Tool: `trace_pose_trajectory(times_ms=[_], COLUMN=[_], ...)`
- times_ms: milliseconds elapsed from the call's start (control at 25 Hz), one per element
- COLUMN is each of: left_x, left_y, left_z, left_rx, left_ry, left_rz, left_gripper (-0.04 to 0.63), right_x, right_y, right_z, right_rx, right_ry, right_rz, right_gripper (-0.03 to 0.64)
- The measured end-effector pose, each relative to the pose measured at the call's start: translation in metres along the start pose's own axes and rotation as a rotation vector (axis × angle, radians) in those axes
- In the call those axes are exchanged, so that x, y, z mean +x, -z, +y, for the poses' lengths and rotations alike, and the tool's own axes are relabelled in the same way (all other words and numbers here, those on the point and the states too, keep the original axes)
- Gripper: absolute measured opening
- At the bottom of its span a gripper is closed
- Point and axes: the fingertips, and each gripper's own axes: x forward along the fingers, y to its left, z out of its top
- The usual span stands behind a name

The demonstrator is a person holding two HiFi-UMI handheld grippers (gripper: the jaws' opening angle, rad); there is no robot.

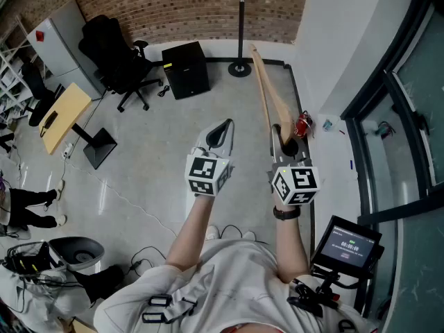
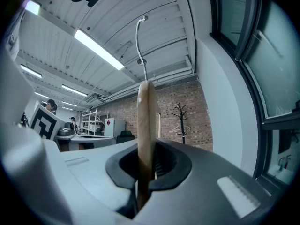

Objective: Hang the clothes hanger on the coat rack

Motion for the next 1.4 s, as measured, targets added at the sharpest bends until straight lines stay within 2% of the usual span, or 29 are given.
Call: trace_pose_trajectory(times_ms=[160,280,440,640,920,1120,1280,1400], left_x=[0.009,0.006,0.003,0.049,0.125,0.175,0.196,0.207], left_y=[0.001,0.014,0.035,0.046,0.045,0.037,0.032,0.033], left_z=[-0.035,-0.050,-0.045,-0.032,0.027,0.090,0.130,0.160], left_rx=[-0.016,0.014,0.004,0.008,-0.014,-0.013,-0.010,-0.037], left_ry=[0.006,0.008,-0.014,-0.020,-0.012,-0.035,-0.019,-0.031], left_rz=[0.000,0.003,0.071,0.051,0.021,0.016,-0.003,-0.018], left_gripper=[0.000,0.000,0.000,0.000,0.000,0.000,0.000,0.000], right_x=[-0.017,-0.025,-0.017,0.016,0.106,0.183,0.236,0.262], right_y=[0.002,0.015,0.047,0.050,0.062,0.042,0.037,0.043], right_z=[-0.030,-0.044,-0.047,-0.073,-0.087,-0.088,-0.073,-0.062], right_rx=[0.025,0.064,0.154,0.141,0.100,0.030,0.022,0.006], right_ry=[0.014,0.033,0.023,0.000,0.018,0.011,0.007,0.013], right_rz=[-0.005,0.002,0.079,0.074,0.122,0.081,0.061,0.067], right_gripper=[0.006,0.006,0.006,0.006,0.006,0.006,0.006,0.006])
